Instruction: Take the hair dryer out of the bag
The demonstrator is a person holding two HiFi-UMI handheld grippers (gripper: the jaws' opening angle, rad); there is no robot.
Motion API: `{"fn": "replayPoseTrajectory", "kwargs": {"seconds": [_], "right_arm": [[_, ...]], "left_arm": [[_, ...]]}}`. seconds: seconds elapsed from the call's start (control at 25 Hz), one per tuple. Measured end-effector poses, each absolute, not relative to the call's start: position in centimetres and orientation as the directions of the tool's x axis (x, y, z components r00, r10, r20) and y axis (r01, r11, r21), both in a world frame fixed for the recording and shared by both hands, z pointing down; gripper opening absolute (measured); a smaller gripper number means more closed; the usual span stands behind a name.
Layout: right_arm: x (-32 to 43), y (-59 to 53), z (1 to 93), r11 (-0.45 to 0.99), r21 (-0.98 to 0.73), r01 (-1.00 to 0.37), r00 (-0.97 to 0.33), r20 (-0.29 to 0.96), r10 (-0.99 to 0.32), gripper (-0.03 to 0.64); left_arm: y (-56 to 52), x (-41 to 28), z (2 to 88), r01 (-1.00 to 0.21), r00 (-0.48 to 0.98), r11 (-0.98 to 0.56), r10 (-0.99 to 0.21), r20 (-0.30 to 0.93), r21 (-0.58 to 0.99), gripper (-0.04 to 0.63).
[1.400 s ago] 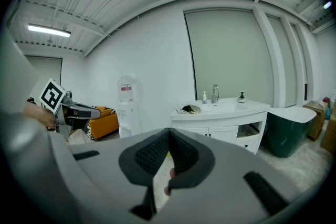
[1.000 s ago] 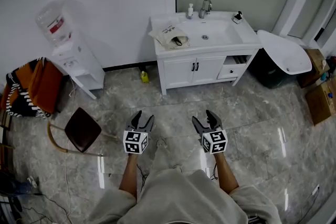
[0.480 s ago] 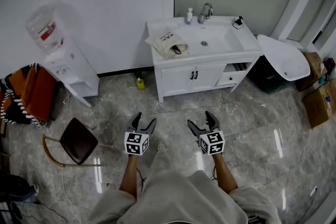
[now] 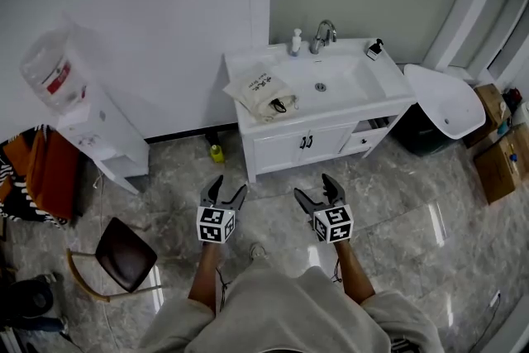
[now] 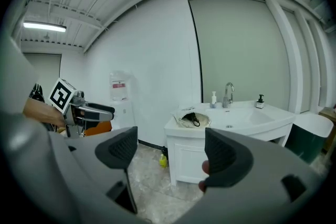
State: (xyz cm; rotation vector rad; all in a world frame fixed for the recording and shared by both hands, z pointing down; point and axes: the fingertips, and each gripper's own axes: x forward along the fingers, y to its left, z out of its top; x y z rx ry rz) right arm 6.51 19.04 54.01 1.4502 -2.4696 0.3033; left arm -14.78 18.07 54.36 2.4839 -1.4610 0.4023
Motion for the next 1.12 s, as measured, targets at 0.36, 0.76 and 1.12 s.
{"fn": "replayPoseTrajectory", "kwargs": {"seconds": [0.36,0.76,1.12], "right_arm": [[4.1,10.3,53.8,0.452,-0.04,-0.891,-0.439,0.327,-0.837,0.385],[2.3,5.7,55.5,0.421,-0.042,-0.906,-0.407,0.354,-0.842,0.377],[2.5,4.0,56.9,0.415,-0.052,-0.908,-0.403,0.375,-0.835,0.373]], "left_arm": [[8.4,-17.1,54.3,-0.865,0.486,-0.499,-0.804,0.343,0.055,0.287],[2.6,-18.7,55.0,-0.851,0.505,-0.524,-0.791,0.346,0.045,0.287],[0.2,-17.5,55.3,-0.833,0.526,-0.552,-0.77,0.362,0.038,0.287]]}}
